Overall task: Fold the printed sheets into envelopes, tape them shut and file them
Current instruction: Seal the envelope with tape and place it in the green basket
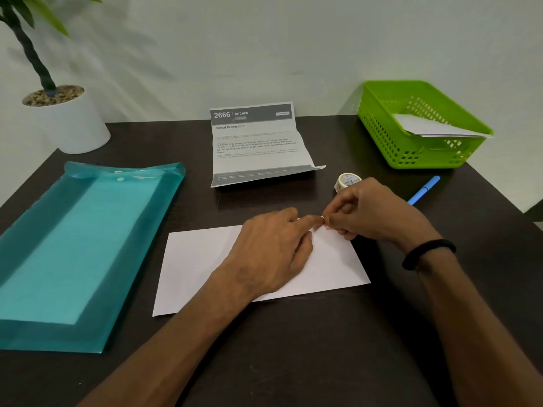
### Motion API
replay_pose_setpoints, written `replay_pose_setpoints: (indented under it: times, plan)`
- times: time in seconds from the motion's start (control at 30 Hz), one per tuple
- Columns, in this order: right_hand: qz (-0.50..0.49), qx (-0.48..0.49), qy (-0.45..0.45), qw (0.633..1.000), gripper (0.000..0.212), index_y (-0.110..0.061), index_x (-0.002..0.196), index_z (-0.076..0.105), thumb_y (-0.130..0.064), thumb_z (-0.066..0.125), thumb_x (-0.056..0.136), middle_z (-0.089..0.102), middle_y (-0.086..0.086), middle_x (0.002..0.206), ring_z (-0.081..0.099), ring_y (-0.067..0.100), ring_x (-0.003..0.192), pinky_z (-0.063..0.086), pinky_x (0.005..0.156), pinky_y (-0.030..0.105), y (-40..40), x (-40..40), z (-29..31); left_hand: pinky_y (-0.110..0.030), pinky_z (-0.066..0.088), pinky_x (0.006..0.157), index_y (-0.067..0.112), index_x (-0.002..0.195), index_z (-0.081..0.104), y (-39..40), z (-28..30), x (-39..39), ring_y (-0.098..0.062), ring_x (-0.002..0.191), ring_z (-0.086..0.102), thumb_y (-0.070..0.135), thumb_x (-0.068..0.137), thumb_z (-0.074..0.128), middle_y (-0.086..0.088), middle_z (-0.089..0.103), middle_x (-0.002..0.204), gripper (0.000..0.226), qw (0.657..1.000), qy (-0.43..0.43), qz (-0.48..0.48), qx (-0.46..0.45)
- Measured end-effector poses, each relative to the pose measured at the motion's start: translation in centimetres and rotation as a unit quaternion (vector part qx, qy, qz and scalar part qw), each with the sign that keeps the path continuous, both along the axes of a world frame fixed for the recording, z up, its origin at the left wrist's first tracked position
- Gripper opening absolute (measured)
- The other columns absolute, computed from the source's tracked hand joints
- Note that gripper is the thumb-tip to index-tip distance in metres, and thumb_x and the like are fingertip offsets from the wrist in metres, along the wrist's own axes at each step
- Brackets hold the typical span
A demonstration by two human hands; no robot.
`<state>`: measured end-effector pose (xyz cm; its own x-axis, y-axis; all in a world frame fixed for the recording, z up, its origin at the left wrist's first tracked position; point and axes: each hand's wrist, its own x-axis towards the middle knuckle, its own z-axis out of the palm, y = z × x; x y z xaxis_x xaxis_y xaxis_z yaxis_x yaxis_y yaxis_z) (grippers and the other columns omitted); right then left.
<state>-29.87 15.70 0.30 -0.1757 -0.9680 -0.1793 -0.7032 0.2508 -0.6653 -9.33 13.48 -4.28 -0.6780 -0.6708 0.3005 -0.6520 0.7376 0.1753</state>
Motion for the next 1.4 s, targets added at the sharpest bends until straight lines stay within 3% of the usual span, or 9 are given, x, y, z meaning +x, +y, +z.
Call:
replay_pose_setpoints:
  times: [0.23, 0.37, 0.57, 0.73, 0.87, 1.03, 1.23, 1.4]
  plan:
    - [0.038, 0.007, 0.033, 0.999, 0.007, -0.023, 0.087, 0.077, -0.024, 0.084, 0.087, 0.076, 0.003, 0.069, 0.074, 0.025, 0.066, 0.067, 0.068, 0.04, -0.1, -0.4, 0.0, -0.029, 0.028, 0.062, 0.043, 0.142, 0.053, 0.2, 0.1, -0.3, -0.016, 0.078, 0.059, 0.037, 0.104, 0.037, 0.011, 0.046, 0.088, 0.041, 1.0, 0.002, 0.016, -0.004]
    - [0.041, 0.031, 0.026, 0.998, 0.017, -0.018, 0.089, 0.073, -0.029, 0.086, 0.086, 0.075, 0.007, 0.07, 0.067, 0.016, 0.059, 0.063, 0.06, 0.034, -0.1, -0.9, 0.0, -0.029, 0.028, 0.062, 0.043, 0.141, 0.053, 0.1, 0.1, -0.2, -0.015, 0.076, 0.058, 0.037, 0.104, 0.037, 0.012, 0.043, 0.086, 0.041, 1.0, 0.005, 0.015, -0.011]
    - [0.003, 0.031, 0.011, 0.999, 0.008, -0.016, 0.083, 0.077, -0.013, 0.081, 0.089, 0.071, 0.0, 0.06, 0.063, 0.008, 0.05, 0.053, 0.05, 0.022, -0.1, -1.6, 0.0, -0.027, 0.027, 0.063, 0.04, 0.143, 0.055, 0.1, 0.0, 0.0, -0.014, 0.077, 0.058, 0.039, 0.104, 0.035, 0.012, 0.048, 0.088, 0.043, 1.0, 0.018, 0.003, -0.011]
    - [-0.056, 0.013, 0.011, 0.998, 0.015, -0.013, 0.077, 0.075, -0.02, 0.084, 0.088, 0.072, 0.002, 0.06, 0.066, 0.011, 0.054, 0.054, 0.053, 0.024, -0.3, -2.2, -0.2, -0.023, 0.029, 0.073, 0.041, 0.148, 0.051, 0.2, 0.8, 0.4, -0.013, 0.092, 0.061, 0.038, 0.108, 0.04, 0.007, 0.063, 0.108, 0.042, 0.999, 0.009, -0.043, 0.031]
    - [-0.063, 0.003, -0.018, 0.998, 0.025, -0.012, 0.081, 0.074, -0.033, 0.081, 0.09, 0.074, 0.002, 0.063, 0.065, 0.008, 0.053, 0.054, 0.053, 0.024, -0.3, -1.9, -0.3, -0.022, 0.027, 0.077, 0.044, 0.152, 0.046, 0.2, 1.0, 0.3, -0.015, 0.106, 0.062, 0.037, 0.108, 0.039, 0.006, 0.064, 0.124, 0.044, 0.998, 0.002, -0.05, 0.036]
    - [-0.06, 0.012, 0.024, 0.998, 0.029, -0.017, 0.07, 0.074, -0.04, 0.09, 0.079, 0.07, -0.002, 0.058, 0.063, 0.012, 0.058, 0.052, 0.057, 0.028, -0.3, -1.0, -0.3, -0.019, 0.027, 0.075, 0.043, 0.148, 0.053, 0.1, 0.8, 0.4, -0.014, 0.099, 0.062, 0.035, 0.107, 0.044, 0.008, 0.065, 0.112, 0.042, 0.998, 0.011, -0.051, 0.043]
    - [-0.071, 0.015, 0.046, 0.996, 0.026, -0.017, 0.072, 0.073, -0.036, 0.087, 0.084, 0.072, 0.001, 0.068, 0.064, 0.014, 0.064, 0.053, 0.064, 0.031, -0.6, -0.8, -0.3, -0.02, 0.028, 0.07, 0.038, 0.139, 0.063, 0.2, 0.4, 0.4, -0.013, 0.085, 0.063, 0.032, 0.104, 0.05, 0.009, 0.067, 0.098, 0.038, 0.998, 0.025, -0.045, 0.031]
    - [-0.033, 0.043, 0.014, 0.998, 0.025, -0.015, 0.078, 0.075, -0.035, 0.091, 0.078, 0.074, 0.005, 0.068, 0.064, 0.015, 0.062, 0.059, 0.063, 0.031, -0.2, -1.3, 0.3, -0.025, 0.032, 0.069, 0.04, 0.148, 0.051, 0.4, 0.5, -0.1, -0.013, 0.084, 0.06, 0.034, 0.104, 0.042, 0.009, 0.063, 0.096, 0.045, 0.999, 0.016, -0.007, 0.033]
